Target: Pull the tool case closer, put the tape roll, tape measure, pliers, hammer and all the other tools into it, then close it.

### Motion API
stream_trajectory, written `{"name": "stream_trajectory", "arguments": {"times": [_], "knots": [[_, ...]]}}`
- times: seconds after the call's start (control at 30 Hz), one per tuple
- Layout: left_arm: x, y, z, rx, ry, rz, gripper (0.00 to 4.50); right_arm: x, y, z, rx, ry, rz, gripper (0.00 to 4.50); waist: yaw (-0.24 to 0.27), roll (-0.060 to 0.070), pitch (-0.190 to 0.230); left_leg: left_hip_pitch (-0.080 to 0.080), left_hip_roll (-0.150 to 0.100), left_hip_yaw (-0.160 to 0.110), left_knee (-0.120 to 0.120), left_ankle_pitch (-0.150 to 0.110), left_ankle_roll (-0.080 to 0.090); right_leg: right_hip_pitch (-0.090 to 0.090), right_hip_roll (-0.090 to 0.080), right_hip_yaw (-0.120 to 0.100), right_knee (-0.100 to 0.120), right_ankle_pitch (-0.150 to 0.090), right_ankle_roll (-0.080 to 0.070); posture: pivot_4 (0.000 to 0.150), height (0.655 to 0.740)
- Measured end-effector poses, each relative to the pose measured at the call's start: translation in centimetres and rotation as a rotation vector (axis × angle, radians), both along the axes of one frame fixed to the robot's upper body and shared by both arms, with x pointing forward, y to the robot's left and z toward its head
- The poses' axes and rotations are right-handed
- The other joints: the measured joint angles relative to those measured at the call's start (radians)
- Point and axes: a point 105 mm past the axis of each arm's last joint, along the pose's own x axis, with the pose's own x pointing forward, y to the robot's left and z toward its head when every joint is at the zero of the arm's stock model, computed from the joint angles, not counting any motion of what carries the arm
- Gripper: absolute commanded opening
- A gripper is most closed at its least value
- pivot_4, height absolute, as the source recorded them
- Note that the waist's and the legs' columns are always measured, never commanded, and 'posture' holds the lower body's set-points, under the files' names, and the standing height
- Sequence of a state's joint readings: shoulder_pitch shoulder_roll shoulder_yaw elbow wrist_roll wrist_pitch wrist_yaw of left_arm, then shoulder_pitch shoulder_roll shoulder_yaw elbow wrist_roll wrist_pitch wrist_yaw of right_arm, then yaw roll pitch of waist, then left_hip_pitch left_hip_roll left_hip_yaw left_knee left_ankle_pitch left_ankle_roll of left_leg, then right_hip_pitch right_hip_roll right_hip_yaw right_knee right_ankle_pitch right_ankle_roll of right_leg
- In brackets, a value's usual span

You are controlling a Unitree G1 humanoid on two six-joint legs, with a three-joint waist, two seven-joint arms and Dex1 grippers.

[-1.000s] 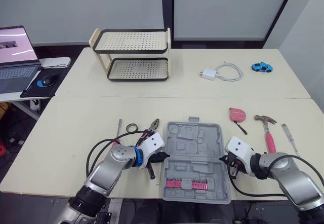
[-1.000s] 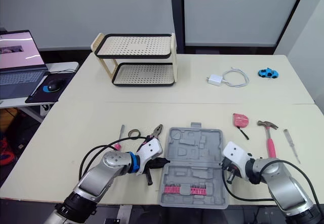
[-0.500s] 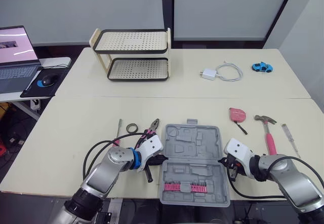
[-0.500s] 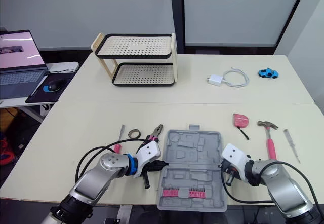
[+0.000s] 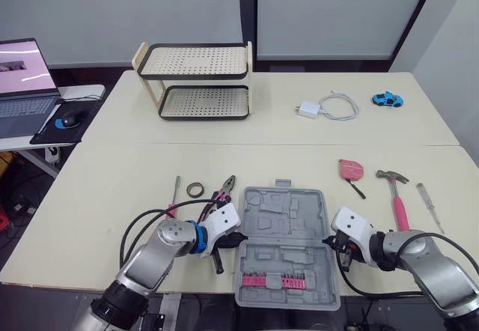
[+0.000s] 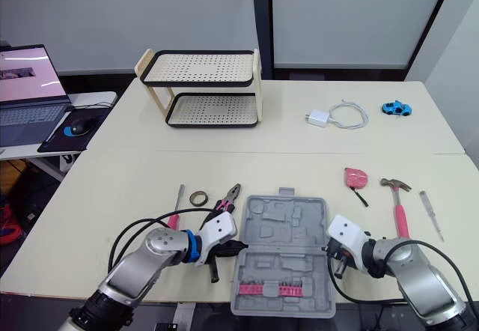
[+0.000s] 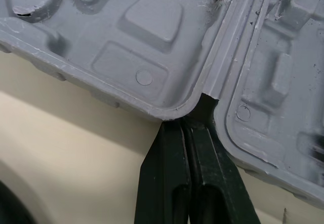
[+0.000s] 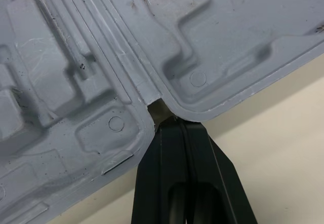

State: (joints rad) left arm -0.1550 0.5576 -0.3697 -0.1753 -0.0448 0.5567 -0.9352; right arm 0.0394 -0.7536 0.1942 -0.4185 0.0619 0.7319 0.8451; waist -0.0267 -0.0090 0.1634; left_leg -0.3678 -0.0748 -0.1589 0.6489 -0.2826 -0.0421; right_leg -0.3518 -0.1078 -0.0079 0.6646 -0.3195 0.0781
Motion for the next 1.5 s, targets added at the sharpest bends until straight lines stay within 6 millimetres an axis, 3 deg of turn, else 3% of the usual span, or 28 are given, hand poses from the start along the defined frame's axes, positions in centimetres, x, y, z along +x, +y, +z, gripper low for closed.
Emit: {"name": "stream_trajectory", "arguments": {"times": [0.57, 1.5], "knots": [[-1.2, 0.2, -0.2, 0.015, 0.021, -0.032, 0.03, -0.8, 0.2, -0.3, -0.003, 0.027, 0.02, 0.0, 0.0, 0.0, 0.0, 0.001, 0.0, 0.0, 0.0, -0.002, 0.004, 0.0, 0.0, 0.0, 0.0, 0.0, 0.0, 0.15, 0.74], [-1.3, 0.5, -0.3, 0.029, 0.008, -0.04, 0.03, -1.0, 0.2, -0.4, -0.001, 0.033, 0.027, 0.0, 0.0, 0.0, -0.001, 0.001, 0.0, 0.0, -0.001, -0.002, 0.004, 0.001, 0.0, 0.0, 0.0, 0.0, 0.0, 0.15, 0.74]]}}
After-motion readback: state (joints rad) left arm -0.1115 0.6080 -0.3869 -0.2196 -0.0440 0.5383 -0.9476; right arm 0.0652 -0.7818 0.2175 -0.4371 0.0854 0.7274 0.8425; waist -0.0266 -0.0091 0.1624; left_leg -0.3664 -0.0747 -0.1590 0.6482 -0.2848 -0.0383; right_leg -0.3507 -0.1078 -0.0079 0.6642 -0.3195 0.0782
